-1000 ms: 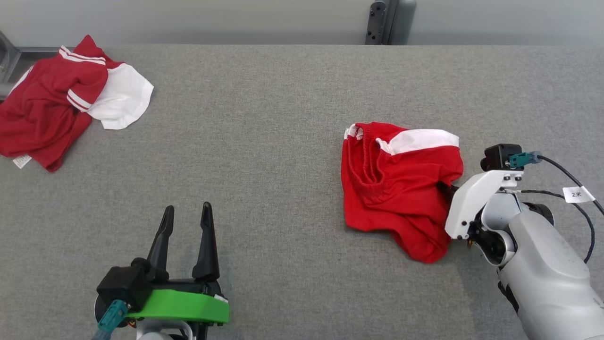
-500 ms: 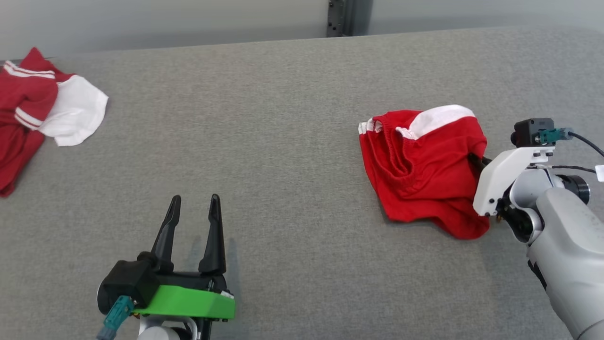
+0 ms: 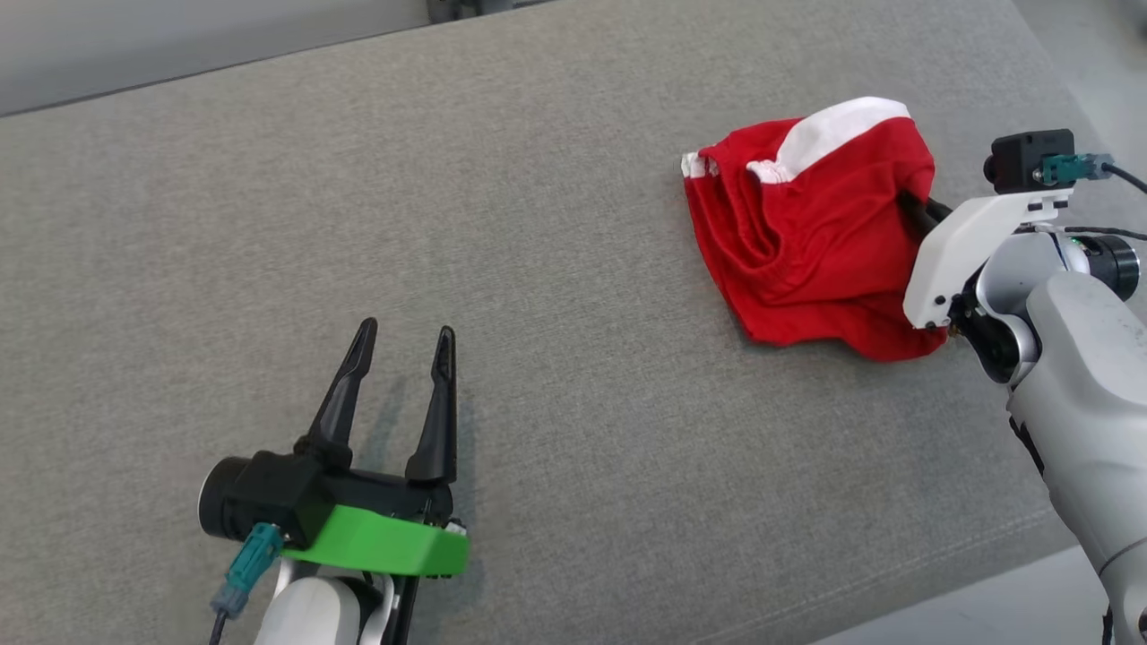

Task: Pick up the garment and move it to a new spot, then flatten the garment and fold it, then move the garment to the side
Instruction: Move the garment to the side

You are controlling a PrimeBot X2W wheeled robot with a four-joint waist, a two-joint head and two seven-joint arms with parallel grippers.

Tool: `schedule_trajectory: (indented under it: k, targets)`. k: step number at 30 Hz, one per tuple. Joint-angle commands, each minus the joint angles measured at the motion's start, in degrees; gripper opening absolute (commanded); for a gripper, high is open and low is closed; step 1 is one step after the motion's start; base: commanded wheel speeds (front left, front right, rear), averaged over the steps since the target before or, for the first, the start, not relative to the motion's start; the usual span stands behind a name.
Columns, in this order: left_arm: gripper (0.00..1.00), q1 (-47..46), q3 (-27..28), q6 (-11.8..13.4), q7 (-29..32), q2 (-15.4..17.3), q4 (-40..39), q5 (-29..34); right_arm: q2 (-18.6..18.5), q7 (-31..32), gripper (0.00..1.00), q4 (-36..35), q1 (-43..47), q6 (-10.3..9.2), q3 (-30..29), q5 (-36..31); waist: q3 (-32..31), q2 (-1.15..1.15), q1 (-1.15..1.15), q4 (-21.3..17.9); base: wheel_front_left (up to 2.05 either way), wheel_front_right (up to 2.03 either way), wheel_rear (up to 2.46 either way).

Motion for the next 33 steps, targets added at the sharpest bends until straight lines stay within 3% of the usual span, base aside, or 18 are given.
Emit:
schedule_trajectory:
  k: [1, 10, 22, 26, 27, 28, 29, 30, 33]
  targets:
    - [1.0, -1.2, 0.0, -0.3, 0.0, 0.8, -0.3, 0.9, 0.3, -0.7, 0.0, 0.4, -1.4, 0.0, 0.3, -0.5, 4.9, 0.0, 0.0, -4.6, 0.0, 0.0, 0.0]
    - [1.0, -3.1, -1.5, -0.5, 0.1, 1.4, -2.6, 2.2, -2.2, -3.9, 0.0, 5.2, -6.1, 0.0, -0.3, -2.0, 7.6, 0.0, 0.0, -2.7, 0.0, 0.0, 0.0]
    - [1.0, -3.8, -2.4, 0.4, 1.0, 2.3, -6.6, 3.0, -7.6, -9.1, 0.0, 17.5, -16.1, 0.0, -7.1, -8.3, 11.2, 0.0, 0.0, 2.6, 0.0, 0.0, 0.0]
    - [1.0, -3.9, -2.6, 0.4, 1.0, 2.5, -6.9, 3.0, -7.2, -10.7, 0.0, 21.4, -17.9, 0.0, -8.9, -10.2, 11.9, 0.0, 0.0, 3.3, 0.0, 0.0, 0.0]
    - [1.0, -3.9, -2.7, 0.5, 1.0, 2.5, -6.9, 3.0, -7.5, -11.2, 0.06, 22.4, -18.3, 0.0, -9.4, -10.8, 12.0, 0.0, 0.0, 3.4, 0.0, 0.0, 0.0]
    - [1.0, -3.9, -2.7, 0.6, 1.0, 2.5, -6.9, 3.1, -7.9, -11.8, 0.33, 23.3, -18.8, 0.0, -9.9, -11.5, 12.1, 0.0, 0.0, 3.5, 0.0, 0.0, 0.0]
    - [1.0, -4.0, -2.8, 0.6, 1.0, 2.5, -6.9, 3.1, -8.3, -12.6, 0.81, 24.0, -19.1, 0.0, -10.4, -12.3, 12.1, 0.0, 0.0, 3.6, 0.0, 0.0, 0.0]
    - [1.0, -4.0, -2.8, 0.6, 1.0, 2.5, -6.9, 3.1, -8.2, -13.1, 1.0, 24.7, -19.3, 0.0, -10.9, -13.0, 12.1, 0.0, 0.0, 3.7, 0.0, 0.0, 0.0]
    - [1.0, -4.0, -3.0, 0.8, 0.9, 2.5, -6.8, 3.0, -8.6, -13.5, 1.0, 26.2, -19.5, 0.0, -12.4, -15.2, 11.8, 0.0, 0.0, 3.8, 0.0, 0.0, 0.0]
